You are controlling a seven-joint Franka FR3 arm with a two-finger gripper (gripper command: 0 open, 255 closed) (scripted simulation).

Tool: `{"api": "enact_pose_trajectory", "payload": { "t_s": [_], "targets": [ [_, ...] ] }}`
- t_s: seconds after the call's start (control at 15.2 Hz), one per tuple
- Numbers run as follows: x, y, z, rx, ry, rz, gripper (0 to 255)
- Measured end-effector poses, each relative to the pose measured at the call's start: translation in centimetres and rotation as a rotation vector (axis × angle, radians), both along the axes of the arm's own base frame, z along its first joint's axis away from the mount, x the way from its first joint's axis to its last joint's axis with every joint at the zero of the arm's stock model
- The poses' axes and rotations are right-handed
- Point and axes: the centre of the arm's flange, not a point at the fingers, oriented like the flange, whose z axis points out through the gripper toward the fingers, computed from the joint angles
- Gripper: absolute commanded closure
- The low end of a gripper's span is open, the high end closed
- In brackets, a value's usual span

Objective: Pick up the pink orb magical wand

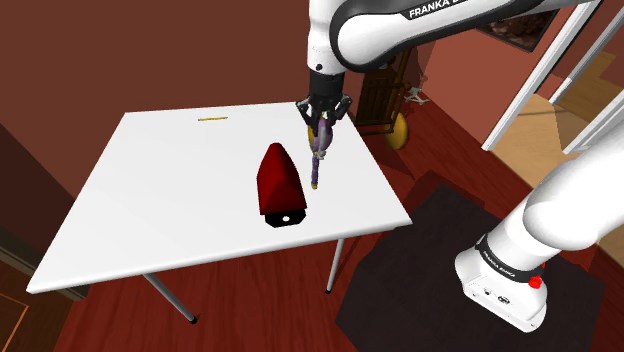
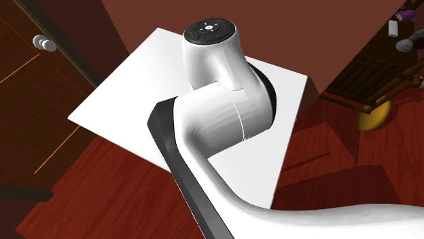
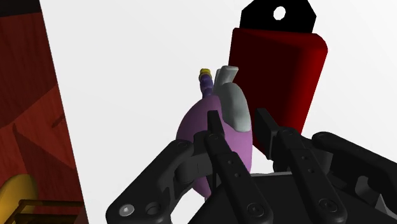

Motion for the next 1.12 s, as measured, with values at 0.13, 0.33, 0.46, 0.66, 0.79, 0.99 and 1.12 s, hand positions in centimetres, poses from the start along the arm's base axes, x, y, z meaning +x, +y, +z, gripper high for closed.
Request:
{"api": "enact_pose_trajectory", "payload": {
  "t_s": [0.13,0.33,0.46,0.66,0.79,0.99,1.12],
  "targets": [
    [0.0,0.0,0.0,0.000,0.000,0.000,255],
    [0.0,0.0,0.2,0.000,0.001,0.000,255],
    [0.0,-0.1,1.1,0.000,0.002,0.000,255],
    [0.1,-0.2,2.5,-0.001,0.002,0.000,255],
    [-0.1,-0.1,3.6,0.000,0.002,0.000,255],
    [0.1,0.0,5.1,0.000,0.002,0.000,255],
    [0.0,-0.2,6.2,0.000,0.002,0.000,255]
  ]
}}
